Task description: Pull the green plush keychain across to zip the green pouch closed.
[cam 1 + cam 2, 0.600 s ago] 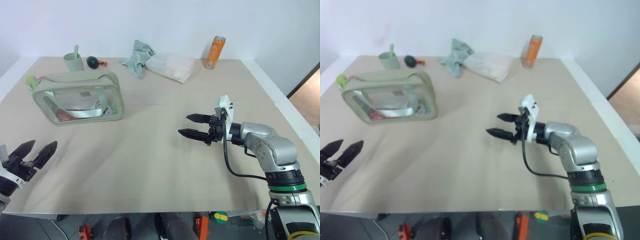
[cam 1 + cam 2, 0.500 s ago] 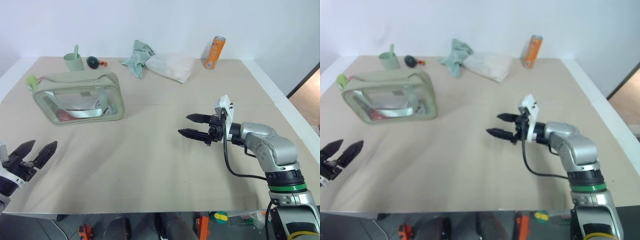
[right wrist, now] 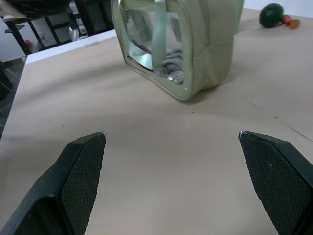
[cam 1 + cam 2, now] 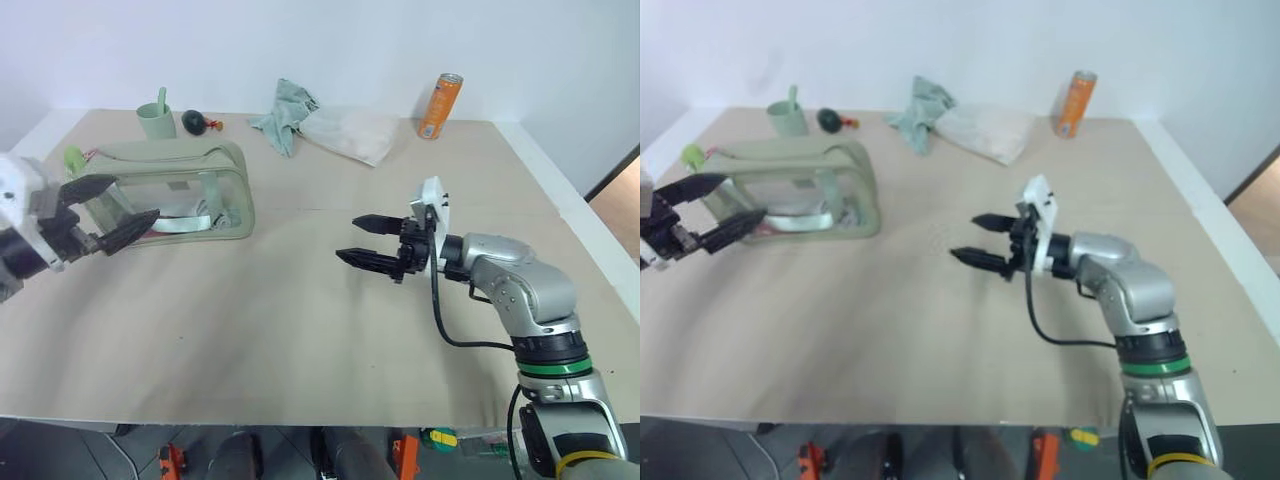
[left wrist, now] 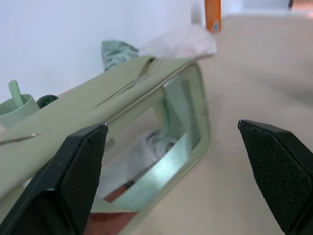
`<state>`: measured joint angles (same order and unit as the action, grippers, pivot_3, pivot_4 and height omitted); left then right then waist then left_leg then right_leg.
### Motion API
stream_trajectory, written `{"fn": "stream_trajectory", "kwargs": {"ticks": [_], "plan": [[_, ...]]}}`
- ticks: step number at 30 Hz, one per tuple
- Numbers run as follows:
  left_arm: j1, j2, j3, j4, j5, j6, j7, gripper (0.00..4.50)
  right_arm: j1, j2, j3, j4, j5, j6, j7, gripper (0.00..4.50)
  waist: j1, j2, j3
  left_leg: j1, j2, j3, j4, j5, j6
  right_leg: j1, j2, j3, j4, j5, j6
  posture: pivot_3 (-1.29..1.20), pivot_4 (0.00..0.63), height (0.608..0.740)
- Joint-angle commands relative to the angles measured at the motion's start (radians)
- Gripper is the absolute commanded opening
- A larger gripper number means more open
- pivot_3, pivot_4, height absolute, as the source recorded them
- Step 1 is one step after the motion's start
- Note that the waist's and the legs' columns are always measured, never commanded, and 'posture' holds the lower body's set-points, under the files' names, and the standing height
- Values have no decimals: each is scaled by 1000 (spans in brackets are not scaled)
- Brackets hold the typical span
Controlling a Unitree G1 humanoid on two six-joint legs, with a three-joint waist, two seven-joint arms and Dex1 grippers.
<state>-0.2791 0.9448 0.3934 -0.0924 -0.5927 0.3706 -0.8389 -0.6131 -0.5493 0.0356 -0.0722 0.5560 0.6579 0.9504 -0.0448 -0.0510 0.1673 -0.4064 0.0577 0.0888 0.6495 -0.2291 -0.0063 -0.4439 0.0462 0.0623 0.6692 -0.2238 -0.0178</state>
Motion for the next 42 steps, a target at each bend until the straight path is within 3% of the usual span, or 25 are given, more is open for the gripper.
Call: {"fn": "stream_trajectory", "kwargs": {"ticks": [1,9,16,23,33,42], "plan": [[-154,17,-115,177,142,-108,-41,4425,-21,54,-21,-62,30,0,-46,4500,0,0,0,0,0,0,0,0,0,0,0,-1,0,0,0,0,150,740],[-440,-41,-271,504,317,-299,-118,4425,-4,135,-57,-186,144,89,-134,4500,2,0,0,-2,-1,1,2,0,0,-1,-1,0,3,0,1,0,150,740],[-604,-91,-280,624,321,-345,-189,4425,13,138,-76,-267,237,152,-174,4500,3,-1,0,-2,-1,0,6,0,0,-1,-1,0,6,0,1,0,150,740],[-608,-87,-263,533,234,-242,-303,4425,29,111,-58,-271,223,138,-175,4500,-2,-1,0,-1,-1,-1,6,0,-1,-2,0,0,11,-2,1,0,150,740],[-665,-65,-344,733,418,-392,-305,4425,13,148,-77,-271,285,150,-190,4500,0,-1,0,-1,0,-3,7,1,-1,-2,1,-1,13,-3,0,0,150,740],[-744,-111,-365,828,462,-426,-327,4425,13,217,-117,-283,358,138,-271,4500,0,-1,0,-2,-2,-2,7,1,-1,-2,-1,-1,13,-3,0,0,150,740]]}}
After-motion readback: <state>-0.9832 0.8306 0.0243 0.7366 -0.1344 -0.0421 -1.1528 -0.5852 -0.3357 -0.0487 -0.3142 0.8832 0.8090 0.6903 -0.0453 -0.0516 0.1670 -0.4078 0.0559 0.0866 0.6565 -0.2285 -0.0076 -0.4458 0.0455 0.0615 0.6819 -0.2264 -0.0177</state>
